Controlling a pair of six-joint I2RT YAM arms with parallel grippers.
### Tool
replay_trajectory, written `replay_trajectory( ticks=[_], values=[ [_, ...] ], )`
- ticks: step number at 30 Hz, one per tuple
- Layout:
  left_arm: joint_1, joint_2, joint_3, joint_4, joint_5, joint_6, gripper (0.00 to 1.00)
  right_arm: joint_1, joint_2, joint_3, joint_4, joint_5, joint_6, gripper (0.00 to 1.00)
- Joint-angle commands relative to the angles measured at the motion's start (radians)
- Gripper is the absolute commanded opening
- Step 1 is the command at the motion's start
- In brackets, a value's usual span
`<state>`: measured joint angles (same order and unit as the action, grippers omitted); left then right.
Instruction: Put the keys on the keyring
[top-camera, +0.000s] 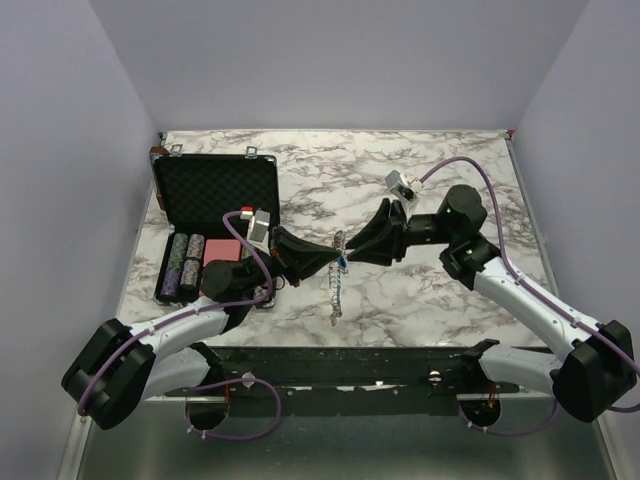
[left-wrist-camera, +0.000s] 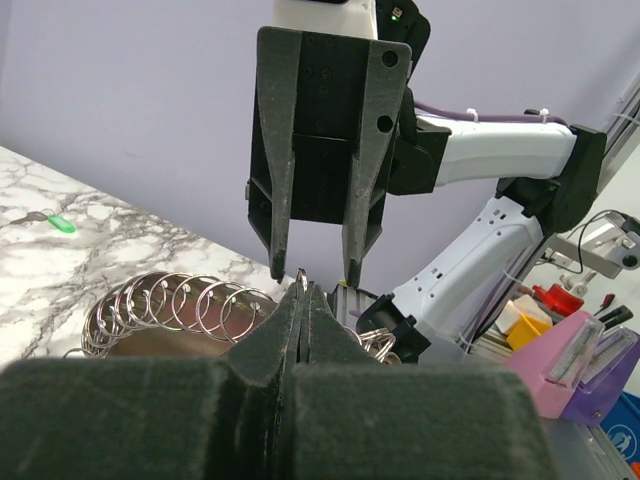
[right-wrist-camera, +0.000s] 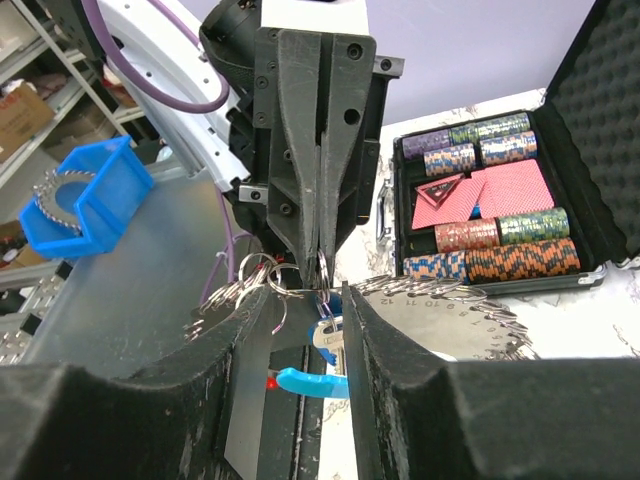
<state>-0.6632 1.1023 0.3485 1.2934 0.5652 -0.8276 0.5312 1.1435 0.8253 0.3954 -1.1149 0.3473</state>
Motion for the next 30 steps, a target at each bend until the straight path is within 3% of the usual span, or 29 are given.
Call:
replay_trajectory(
  ticks=[1, 6, 10, 14, 19, 21, 23, 24, 26, 30],
  values=[
    [-0.004, -0.004, 0.017, 0.190, 0.009, 0.002, 0.00, 0.019, 0.007, -0.008, -0.003, 0.026, -0.008, 0.40],
    [-0.004, 0.005, 0.026, 0.199, 0.010, -0.002, 0.00, 0.039, 0.013, -0.022, -0.018, 0.049, -0.025, 0.34],
    [-0.006, 0.007, 0.024, 0.198, 0.009, -0.002, 0.00, 0.047, 0.022, -0.018, -0.017, 0.059, -0.031, 0.21],
    [-0.004, 0.005, 0.023, 0.195, 0.009, 0.001, 0.00, 0.050, 0.022, -0.009, -0.033, 0.047, -0.050, 0.00],
    [-0.003, -0.021, 0.009, 0.130, 0.004, 0.021, 0.00, 0.049, 0.015, 0.046, -0.191, 0.012, -0.187, 0.00],
    [0.010, -0.063, 0.010, 0.020, 0.033, 0.057, 0.18, 0.047, 0.018, 0.090, -0.335, 0.001, -0.315, 0.00],
    [0.023, -0.135, 0.021, -0.191, 0.065, 0.131, 0.50, 0.049, 0.022, 0.155, -0.546, 0.004, -0.498, 0.00],
    [0.030, -0.174, 0.033, -0.298, 0.076, 0.184, 0.59, 0.047, 0.025, 0.187, -0.649, 0.012, -0.577, 0.00],
    [0.031, -0.244, 0.091, -0.573, 0.107, 0.325, 0.70, 0.050, 0.039, 0.247, -0.821, 0.044, -0.736, 0.00],
    [0.031, -0.259, 0.278, -1.104, 0.165, 0.615, 0.74, 0.050, 0.071, 0.346, -1.048, 0.122, -0.962, 0.00]
  ],
)
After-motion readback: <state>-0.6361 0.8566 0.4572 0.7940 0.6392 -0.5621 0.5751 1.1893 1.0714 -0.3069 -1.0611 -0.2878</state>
